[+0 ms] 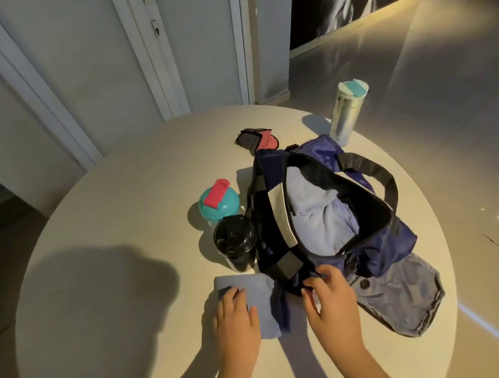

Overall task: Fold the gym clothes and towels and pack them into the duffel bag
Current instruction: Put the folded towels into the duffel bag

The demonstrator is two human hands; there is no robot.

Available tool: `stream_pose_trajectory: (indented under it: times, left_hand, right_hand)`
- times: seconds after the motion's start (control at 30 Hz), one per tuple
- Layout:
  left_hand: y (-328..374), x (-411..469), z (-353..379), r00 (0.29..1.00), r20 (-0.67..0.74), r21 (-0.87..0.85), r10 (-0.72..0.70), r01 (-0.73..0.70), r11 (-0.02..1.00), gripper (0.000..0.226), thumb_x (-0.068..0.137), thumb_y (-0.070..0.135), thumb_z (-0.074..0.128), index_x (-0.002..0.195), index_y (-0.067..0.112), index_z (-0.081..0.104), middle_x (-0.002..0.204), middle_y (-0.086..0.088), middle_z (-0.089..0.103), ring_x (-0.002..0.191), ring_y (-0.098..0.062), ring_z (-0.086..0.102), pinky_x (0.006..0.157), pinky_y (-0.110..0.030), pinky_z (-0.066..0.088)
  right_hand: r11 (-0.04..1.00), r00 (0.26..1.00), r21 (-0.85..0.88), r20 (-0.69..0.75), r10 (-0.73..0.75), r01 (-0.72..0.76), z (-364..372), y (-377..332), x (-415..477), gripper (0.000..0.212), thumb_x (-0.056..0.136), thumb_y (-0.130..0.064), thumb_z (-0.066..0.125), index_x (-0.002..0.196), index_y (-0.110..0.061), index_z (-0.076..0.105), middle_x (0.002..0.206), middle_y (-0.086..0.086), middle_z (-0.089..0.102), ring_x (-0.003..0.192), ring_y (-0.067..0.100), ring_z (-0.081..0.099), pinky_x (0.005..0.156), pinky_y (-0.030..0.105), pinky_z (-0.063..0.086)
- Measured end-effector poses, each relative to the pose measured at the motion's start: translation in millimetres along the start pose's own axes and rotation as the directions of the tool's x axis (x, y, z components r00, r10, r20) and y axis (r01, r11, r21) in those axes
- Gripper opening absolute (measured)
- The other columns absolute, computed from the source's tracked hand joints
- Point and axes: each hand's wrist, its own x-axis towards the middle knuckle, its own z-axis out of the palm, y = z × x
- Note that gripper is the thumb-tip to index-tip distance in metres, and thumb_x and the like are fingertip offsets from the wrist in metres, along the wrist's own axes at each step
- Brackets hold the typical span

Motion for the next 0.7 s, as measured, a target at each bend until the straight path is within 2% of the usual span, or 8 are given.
stream_pose_trajectory:
  times: [0.07, 0.17, 0.23, 0.3, 0.4, 0.47, 0.57, 0.7]
  left_hand:
    - [-12, -3, 2, 0.995, 0.027, 0.010, -0.100, 0.100, 0.995, 0.044, 0.099, 0.030, 0.039, 0.142, 0.020, 0.038, 0.149, 0.001, 0.034, 0.135, -0.017, 0.033, 0.107, -0.030, 0.030]
    - [-22, 2, 4, 0.982, 0.068, -0.033, -0.176, 0.179, 0.983, 0.044, 0.098, 0.030, 0.042, 0.141, 0.020, 0.038, 0.147, -0.003, 0.033, 0.131, -0.020, 0.035, 0.102, -0.030, 0.033]
    - [-30, 10, 9, 0.977, 0.080, -0.059, -0.200, 0.205, 0.977, 0.044, 0.095, 0.028, 0.051, 0.137, 0.021, 0.042, 0.143, -0.003, 0.040, 0.128, -0.021, 0.038, 0.100, -0.030, 0.036]
    - [-36, 16, 13, 0.975, 0.072, -0.055, -0.211, 0.216, 0.975, 0.049, 0.088, 0.029, 0.061, 0.133, 0.021, 0.044, 0.138, -0.002, 0.046, 0.124, -0.022, 0.043, 0.097, -0.032, 0.039]
    - [-40, 20, 16, 0.955, 0.081, -0.072, -0.287, 0.293, 0.953, 0.072, 0.076, 0.035, 0.074, 0.134, 0.012, 0.040, 0.129, -0.008, 0.052, 0.116, -0.027, 0.052, 0.093, -0.039, 0.046]
    - [-42, 21, 17, 0.939, 0.097, -0.104, -0.331, 0.340, 0.935, 0.067, 0.067, 0.037, 0.078, 0.120, 0.009, 0.049, 0.113, -0.009, 0.059, 0.102, -0.027, 0.059, 0.080, -0.037, 0.051]
    - [-45, 18, 17, 0.925, 0.156, -0.153, -0.345, 0.368, 0.917, 0.046, 0.063, 0.036, 0.078, 0.095, 0.009, 0.059, 0.090, -0.005, 0.064, 0.081, -0.022, 0.062, 0.065, -0.031, 0.052]
    - [-40, 0, 6, 0.898, 0.243, -0.359, -0.367, 0.434, 0.826, 0.030, 0.073, 0.012, 0.076, 0.092, 0.003, 0.053, 0.083, -0.006, 0.056, 0.073, -0.020, 0.051, 0.050, -0.019, 0.033]
  right_hand:
    - [0.998, 0.996, -0.038, 0.084, -0.036, 0.039, 13, -6, -14, 0.021, 0.083, -0.026, 0.052, 0.077, -0.011, 0.065, 0.081, 0.005, 0.056, 0.065, 0.025, 0.057, 0.053, 0.032, 0.043]
    - [0.985, 0.901, -0.161, 0.414, 0.127, -0.064, 39, -14, -29, 0.038, 0.080, -0.046, 0.040, 0.081, -0.018, 0.066, 0.076, -0.001, 0.060, 0.060, 0.021, 0.061, 0.046, 0.030, 0.044]
    - [0.957, 0.813, -0.246, 0.519, 0.263, -0.153, 57, -18, -35, 0.063, 0.077, -0.060, 0.025, 0.105, -0.018, 0.062, 0.096, 0.002, 0.064, 0.076, 0.023, 0.064, 0.055, 0.032, 0.048]
    - [0.932, 0.763, -0.301, 0.548, 0.342, -0.201, 72, -20, -38, 0.081, 0.078, -0.066, 0.012, 0.136, -0.018, 0.041, 0.126, 0.003, 0.053, 0.106, 0.026, 0.055, 0.076, 0.035, 0.044]
    - [0.911, 0.743, -0.283, 0.530, 0.409, -0.299, 81, -25, -37, 0.062, 0.093, -0.055, 0.033, 0.145, -0.022, 0.023, 0.135, 0.003, 0.043, 0.120, 0.026, 0.044, 0.089, 0.035, 0.039]
    - [0.893, 0.716, -0.233, 0.535, 0.449, -0.386, 81, -25, -35, 0.059, 0.094, -0.047, 0.042, 0.144, -0.024, 0.022, 0.132, 0.005, 0.044, 0.120, 0.026, 0.045, 0.090, 0.036, 0.038]
    - [0.818, 0.643, -0.072, 0.580, 0.500, -0.571, 83, -20, -34, 0.055, 0.087, -0.037, 0.057, 0.133, -0.021, 0.031, 0.119, 0.002, 0.055, 0.110, 0.026, 0.053, 0.086, 0.037, 0.041]
    - [0.585, 0.519, 0.162, 0.681, 0.516, -0.795, 76, -20, -38, 0.042, 0.071, -0.025, 0.070, 0.106, -0.008, 0.053, 0.092, 0.004, 0.066, 0.079, 0.020, 0.063, 0.075, 0.039, 0.053]
